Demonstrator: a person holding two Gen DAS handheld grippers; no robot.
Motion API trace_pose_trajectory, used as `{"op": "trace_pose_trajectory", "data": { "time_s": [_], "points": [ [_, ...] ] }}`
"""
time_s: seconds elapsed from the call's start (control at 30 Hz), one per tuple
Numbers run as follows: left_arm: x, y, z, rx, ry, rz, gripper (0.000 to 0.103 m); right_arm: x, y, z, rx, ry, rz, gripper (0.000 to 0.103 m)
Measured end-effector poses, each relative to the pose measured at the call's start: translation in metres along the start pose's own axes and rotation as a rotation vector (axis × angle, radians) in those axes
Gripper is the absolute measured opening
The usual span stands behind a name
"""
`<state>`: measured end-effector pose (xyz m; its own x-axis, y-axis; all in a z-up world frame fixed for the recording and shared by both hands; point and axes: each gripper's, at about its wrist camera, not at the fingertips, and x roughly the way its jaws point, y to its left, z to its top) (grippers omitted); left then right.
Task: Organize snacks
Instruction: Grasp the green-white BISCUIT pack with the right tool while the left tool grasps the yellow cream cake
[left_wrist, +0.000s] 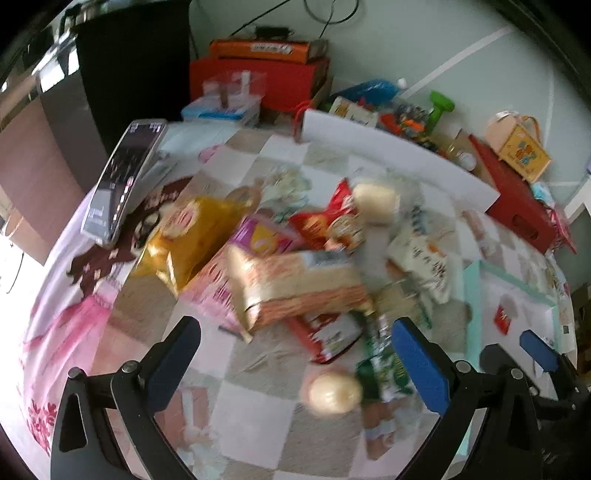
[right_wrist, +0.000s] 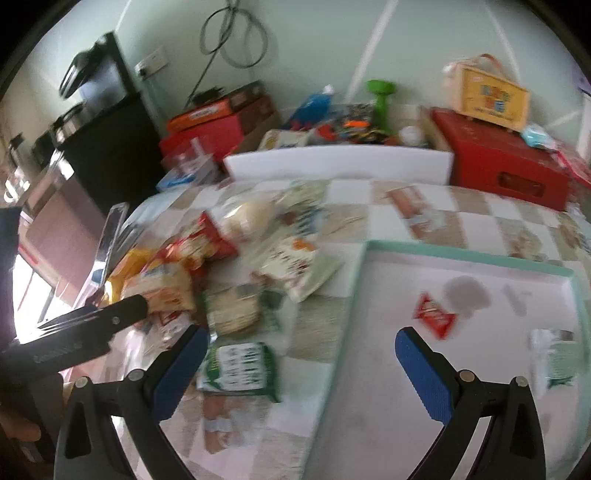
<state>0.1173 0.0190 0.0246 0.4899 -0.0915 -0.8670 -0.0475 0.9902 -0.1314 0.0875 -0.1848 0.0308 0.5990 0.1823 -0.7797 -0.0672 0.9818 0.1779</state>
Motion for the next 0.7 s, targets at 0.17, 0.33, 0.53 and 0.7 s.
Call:
{"op": "trace_pose_trajectory", "data": {
  "time_s": [0.17, 0.33, 0.53, 0.7],
  "points": [
    [0.011, 0.010, -0.006, -0.038, 0.055, -0.020, 0.103, 0.016, 0.023, -0.010, -0.077, 0.047, 0.007, 0.102],
    [0.020, 0.013, -0.013, -0.035, 0.091, 0.010, 0.103, 0.026, 0.036, -0.020, -0.132, 0.082, 0.010, 0.099],
    [0.027, 0.025, -0.018, -0.101, 0.144, -0.002, 0.103, 0.041, 0.049, -0.028, -0.168, 0.122, 0.021, 0.091],
    [0.031, 0.028, -0.020, -0.128, 0.177, -0.037, 0.103, 0.058, 0.052, -0.035, -0.179, 0.157, 0.006, 0.086]
  ]
}}
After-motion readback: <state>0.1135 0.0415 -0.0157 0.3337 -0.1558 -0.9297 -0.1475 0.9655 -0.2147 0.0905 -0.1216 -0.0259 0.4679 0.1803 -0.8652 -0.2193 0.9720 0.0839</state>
